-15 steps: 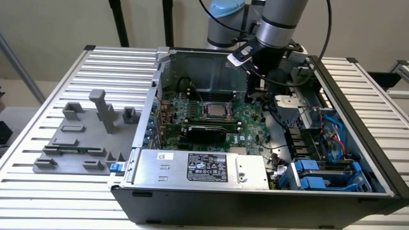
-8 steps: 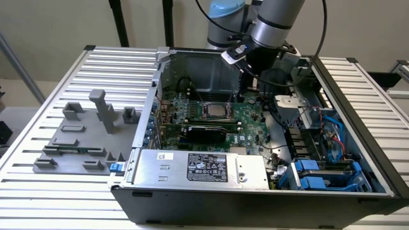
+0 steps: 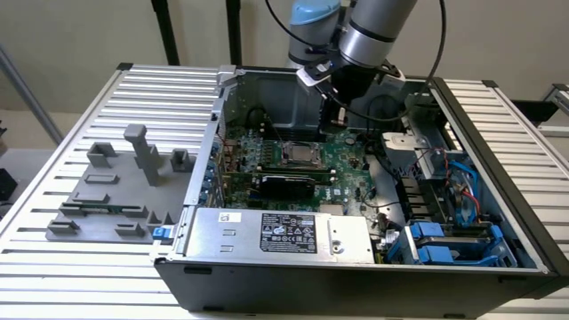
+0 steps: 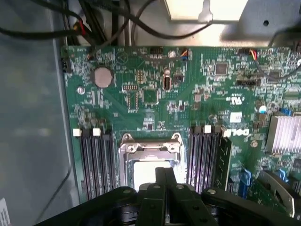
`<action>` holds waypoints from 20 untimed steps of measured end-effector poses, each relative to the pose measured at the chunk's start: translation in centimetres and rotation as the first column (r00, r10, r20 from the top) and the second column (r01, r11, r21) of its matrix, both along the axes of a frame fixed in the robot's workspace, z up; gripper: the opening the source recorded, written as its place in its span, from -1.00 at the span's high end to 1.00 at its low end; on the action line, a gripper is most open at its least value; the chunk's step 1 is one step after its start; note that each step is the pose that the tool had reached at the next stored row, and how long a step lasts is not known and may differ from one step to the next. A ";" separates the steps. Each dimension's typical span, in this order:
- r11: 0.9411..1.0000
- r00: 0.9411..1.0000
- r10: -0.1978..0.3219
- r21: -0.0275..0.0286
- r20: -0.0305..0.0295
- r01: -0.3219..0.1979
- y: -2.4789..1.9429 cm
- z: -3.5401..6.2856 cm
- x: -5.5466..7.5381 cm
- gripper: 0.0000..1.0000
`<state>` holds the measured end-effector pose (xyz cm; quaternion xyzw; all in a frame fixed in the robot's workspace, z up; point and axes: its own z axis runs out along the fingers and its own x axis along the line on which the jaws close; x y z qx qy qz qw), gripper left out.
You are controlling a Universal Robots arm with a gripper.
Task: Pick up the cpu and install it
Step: 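Close the cpu cover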
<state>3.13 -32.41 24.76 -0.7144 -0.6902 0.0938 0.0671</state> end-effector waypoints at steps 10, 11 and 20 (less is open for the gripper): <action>1.000 0.998 0.001 0.000 -0.055 -0.001 0.00 -0.35 -2.7 0.79; 1.000 0.998 0.000 0.000 -0.057 0.000 0.00 -0.46 -3.2 0.79; 1.000 0.999 0.001 0.001 -0.054 -0.001 0.00 -2.06 -5.2 0.79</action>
